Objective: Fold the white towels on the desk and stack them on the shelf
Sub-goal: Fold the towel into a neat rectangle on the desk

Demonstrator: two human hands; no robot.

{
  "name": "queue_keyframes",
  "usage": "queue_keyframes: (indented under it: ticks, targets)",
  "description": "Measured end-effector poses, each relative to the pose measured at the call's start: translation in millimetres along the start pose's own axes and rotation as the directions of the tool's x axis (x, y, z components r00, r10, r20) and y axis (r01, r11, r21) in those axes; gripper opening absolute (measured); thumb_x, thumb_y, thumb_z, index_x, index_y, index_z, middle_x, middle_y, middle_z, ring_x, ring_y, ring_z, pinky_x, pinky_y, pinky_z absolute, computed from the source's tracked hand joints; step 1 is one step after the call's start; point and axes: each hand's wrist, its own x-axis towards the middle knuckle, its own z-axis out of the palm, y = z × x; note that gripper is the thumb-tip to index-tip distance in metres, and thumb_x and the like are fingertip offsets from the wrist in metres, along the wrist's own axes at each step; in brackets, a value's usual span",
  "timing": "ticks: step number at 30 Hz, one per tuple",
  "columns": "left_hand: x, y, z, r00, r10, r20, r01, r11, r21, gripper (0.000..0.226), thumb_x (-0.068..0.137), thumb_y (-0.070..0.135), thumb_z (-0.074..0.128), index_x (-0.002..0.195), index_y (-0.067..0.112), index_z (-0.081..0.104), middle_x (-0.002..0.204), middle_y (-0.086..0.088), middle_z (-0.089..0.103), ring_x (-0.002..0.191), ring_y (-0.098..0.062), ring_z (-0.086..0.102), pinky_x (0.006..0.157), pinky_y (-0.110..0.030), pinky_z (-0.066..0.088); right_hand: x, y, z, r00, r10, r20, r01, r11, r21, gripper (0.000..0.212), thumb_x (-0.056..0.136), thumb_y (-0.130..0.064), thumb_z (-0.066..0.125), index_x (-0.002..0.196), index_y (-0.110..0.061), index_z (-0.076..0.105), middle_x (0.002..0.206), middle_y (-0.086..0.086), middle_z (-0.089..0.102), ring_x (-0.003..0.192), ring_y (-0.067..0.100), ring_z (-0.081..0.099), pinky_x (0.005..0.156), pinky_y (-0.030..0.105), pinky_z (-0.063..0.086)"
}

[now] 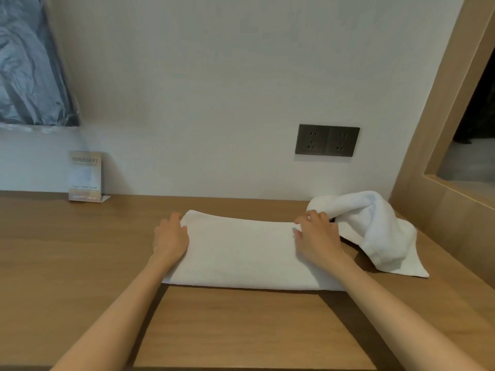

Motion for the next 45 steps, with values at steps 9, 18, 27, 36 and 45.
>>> queue_keyframes:
  ticks: [9, 18, 27, 36, 45]
  targets:
    - [-41, -1, -28, 0.999, -0.006, 0.034, 0.003, 0.996, 0.086, 0.059, 0.092, 0.007, 0.026, 0.146, 0.031, 0.026, 0.133, -0.019, 0.030, 0.112, -0.041, 0.046, 0.095, -0.045, 0.039, -69, -68, -52, 0.790, -0.316, 0.525, 0.329, 0.942, 0.072, 0.054, 0.093, -0.057, 0.040, 0.141, -0.033, 0.036, 0.151, 0.004, 0.028, 0.138, 0.031, 0.019, 0.108, 0.057, 0.017]
    - [-69, -17, -59, 0.976, -0.099, 0.194, 0.028, 0.939, 0.342, 0.049, 0.090, 0.021, 0.040, 0.139, 0.025, 0.038, 0.138, -0.010, 0.034, 0.119, -0.033, 0.048, 0.093, -0.039, 0.043, -64, -75, -40, 0.865, -0.323, 0.383, 0.402, 0.904, -0.145, 0.038, 0.103, -0.032, 0.030, 0.131, -0.022, 0.053, 0.130, 0.003, 0.058, 0.127, 0.023, 0.044, 0.113, 0.041, 0.014]
    - [-109, -8, -71, 0.865, 0.107, 0.489, -0.045, 0.989, -0.138, 0.020, 0.087, 0.041, 0.061, 0.077, 0.023, 0.061, 0.071, 0.006, 0.062, 0.064, -0.006, 0.058, 0.057, -0.017, 0.050, -51, -19, -39, 0.937, -0.052, 0.346, 0.091, 0.991, -0.097, 0.035, 0.100, -0.024, 0.030, 0.120, -0.020, 0.059, 0.129, 0.003, 0.057, 0.126, 0.027, 0.044, 0.108, 0.045, 0.023]
    - [-125, 25, -37, 0.936, 0.185, 0.300, -0.166, 0.982, -0.089, 0.038, 0.094, 0.039, 0.046, 0.124, 0.016, 0.054, 0.120, -0.002, 0.060, 0.100, -0.017, 0.055, 0.082, -0.027, 0.044, -91, -64, -32, 0.845, -0.078, 0.530, 0.014, 0.992, 0.124, 0.060, 0.100, -0.045, 0.015, 0.148, -0.010, 0.017, 0.157, 0.016, 0.012, 0.143, 0.038, 0.011, 0.116, 0.048, 0.012]
    - [-155, 26, -33, 0.907, 0.277, 0.318, -0.297, 0.955, 0.015, 0.047, 0.095, 0.026, 0.045, 0.141, 0.026, 0.035, 0.134, -0.007, 0.048, 0.114, -0.024, 0.054, 0.093, -0.035, 0.047, -127, -56, -5, 0.916, -0.109, 0.385, 0.031, 0.979, 0.203, 0.056, 0.102, -0.037, 0.008, 0.152, -0.013, -0.002, 0.160, 0.010, -0.007, 0.144, 0.035, -0.020, 0.119, 0.045, -0.010]
